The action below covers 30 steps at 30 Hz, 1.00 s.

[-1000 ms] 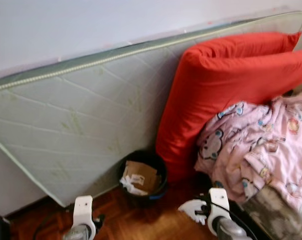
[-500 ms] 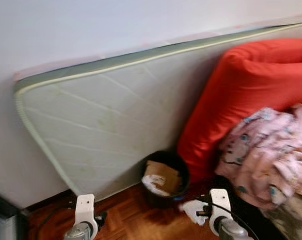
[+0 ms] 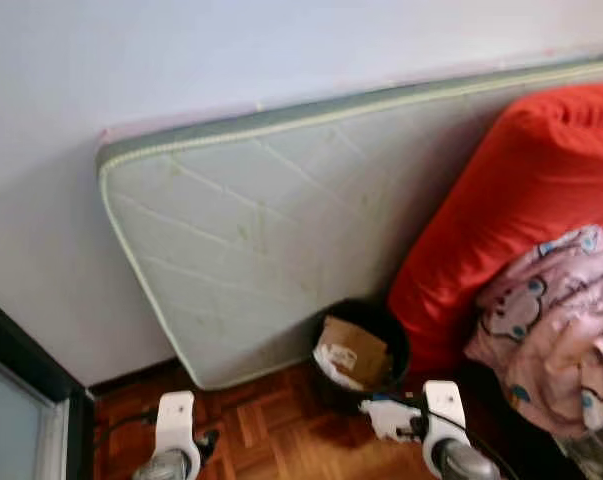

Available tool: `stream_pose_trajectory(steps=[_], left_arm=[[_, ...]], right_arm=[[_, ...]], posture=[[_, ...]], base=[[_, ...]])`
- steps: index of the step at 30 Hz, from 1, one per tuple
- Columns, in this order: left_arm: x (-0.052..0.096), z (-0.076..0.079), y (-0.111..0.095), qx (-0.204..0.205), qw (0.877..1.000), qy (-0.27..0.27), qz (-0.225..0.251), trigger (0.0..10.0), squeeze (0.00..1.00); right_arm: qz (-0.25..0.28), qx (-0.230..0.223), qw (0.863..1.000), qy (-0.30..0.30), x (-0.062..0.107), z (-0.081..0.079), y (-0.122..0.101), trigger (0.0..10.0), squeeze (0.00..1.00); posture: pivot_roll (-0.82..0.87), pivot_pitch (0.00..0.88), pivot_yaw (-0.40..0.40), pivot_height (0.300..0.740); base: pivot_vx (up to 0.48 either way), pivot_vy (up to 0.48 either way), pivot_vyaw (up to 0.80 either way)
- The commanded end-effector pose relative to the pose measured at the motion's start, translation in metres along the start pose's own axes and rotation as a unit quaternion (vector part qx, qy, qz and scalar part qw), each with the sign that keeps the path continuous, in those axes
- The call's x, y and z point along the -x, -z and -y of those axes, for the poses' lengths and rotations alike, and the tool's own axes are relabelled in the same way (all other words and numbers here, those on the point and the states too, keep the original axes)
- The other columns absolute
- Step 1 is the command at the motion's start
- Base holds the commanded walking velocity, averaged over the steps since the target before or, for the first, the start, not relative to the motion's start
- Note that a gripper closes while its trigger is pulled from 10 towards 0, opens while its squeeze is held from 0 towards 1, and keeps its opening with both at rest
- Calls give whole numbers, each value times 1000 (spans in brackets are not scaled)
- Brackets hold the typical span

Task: Clean up the room

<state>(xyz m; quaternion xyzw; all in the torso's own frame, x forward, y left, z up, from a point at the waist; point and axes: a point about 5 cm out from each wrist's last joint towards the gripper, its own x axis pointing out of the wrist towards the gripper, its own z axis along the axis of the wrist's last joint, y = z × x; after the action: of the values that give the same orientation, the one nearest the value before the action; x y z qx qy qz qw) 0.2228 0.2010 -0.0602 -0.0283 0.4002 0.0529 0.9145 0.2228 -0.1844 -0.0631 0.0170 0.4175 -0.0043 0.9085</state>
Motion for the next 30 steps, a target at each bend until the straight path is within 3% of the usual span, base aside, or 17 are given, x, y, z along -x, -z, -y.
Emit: stream_pose_trajectory(steps=[1, 13, 22, 30], left_arm=[[1, -2, 2, -4, 1000, -2, -4, 10000, 0], [1, -2, 2, -4, 1000, -2, -3, 10000, 0], [1, -2, 2, -3, 1000, -1, -2, 10000, 0], [1, -3, 2, -2, 1000, -1, -2, 10000, 0]], right_arm=[[-2, -5, 1000, 0, 0, -1, 1, 10000, 0], [-1, 13, 1000, -2, 0, -1, 0, 10000, 0], [-1, -2, 1000, 3, 0, 0, 0, 10000, 0], [-1, -3, 1000, 1, 0, -1, 0, 10000, 0]], posture=[[86, 0, -27, 740], [89, 0, -28, 740], [89, 0, -30, 740], [89, 0, -29, 740]], base=[[0, 0, 0], [92, 0, 35], [305, 0, 285], [0, 0, 0]])
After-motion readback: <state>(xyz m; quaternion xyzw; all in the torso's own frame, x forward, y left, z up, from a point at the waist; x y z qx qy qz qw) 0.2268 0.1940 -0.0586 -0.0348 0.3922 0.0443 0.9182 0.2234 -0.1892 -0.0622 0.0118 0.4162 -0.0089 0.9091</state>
